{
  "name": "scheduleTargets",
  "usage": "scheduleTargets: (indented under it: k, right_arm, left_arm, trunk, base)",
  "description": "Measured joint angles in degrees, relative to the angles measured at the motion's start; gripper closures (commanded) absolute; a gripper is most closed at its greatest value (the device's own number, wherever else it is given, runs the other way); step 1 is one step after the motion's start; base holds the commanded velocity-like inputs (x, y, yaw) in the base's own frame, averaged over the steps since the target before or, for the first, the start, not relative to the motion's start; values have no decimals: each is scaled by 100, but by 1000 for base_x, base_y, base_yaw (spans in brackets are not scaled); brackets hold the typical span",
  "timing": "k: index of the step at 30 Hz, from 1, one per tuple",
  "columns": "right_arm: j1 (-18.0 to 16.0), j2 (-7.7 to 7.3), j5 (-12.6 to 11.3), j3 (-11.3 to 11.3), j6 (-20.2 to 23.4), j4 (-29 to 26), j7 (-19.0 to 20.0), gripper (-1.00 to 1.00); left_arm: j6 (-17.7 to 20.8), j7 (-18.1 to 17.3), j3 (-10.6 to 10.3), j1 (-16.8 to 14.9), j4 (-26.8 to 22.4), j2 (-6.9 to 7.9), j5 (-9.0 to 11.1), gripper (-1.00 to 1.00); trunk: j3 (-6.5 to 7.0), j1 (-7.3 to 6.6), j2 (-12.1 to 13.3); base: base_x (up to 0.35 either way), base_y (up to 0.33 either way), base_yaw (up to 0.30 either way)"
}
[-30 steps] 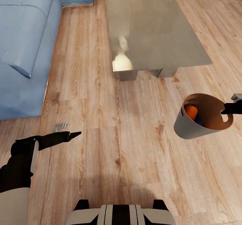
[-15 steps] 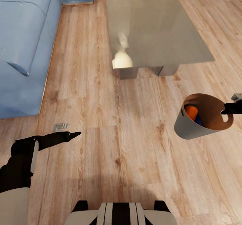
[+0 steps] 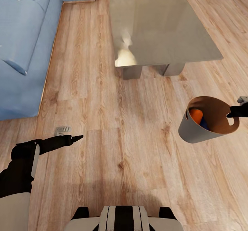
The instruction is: Put the three can of soda from the living room inside the tash can in the kitchen.
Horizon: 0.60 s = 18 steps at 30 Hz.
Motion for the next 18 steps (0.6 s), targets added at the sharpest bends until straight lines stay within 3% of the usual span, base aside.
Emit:
scheduleTargets:
  k: [18]
  right_arm:
    - [1, -9, 22, -7, 2, 0, -6, 100]
  left_arm:
    - [0, 0, 0, 1, 2, -10, 0, -100]
  trunk:
    - [-323, 395, -722]
  base:
    - [0, 0, 0]
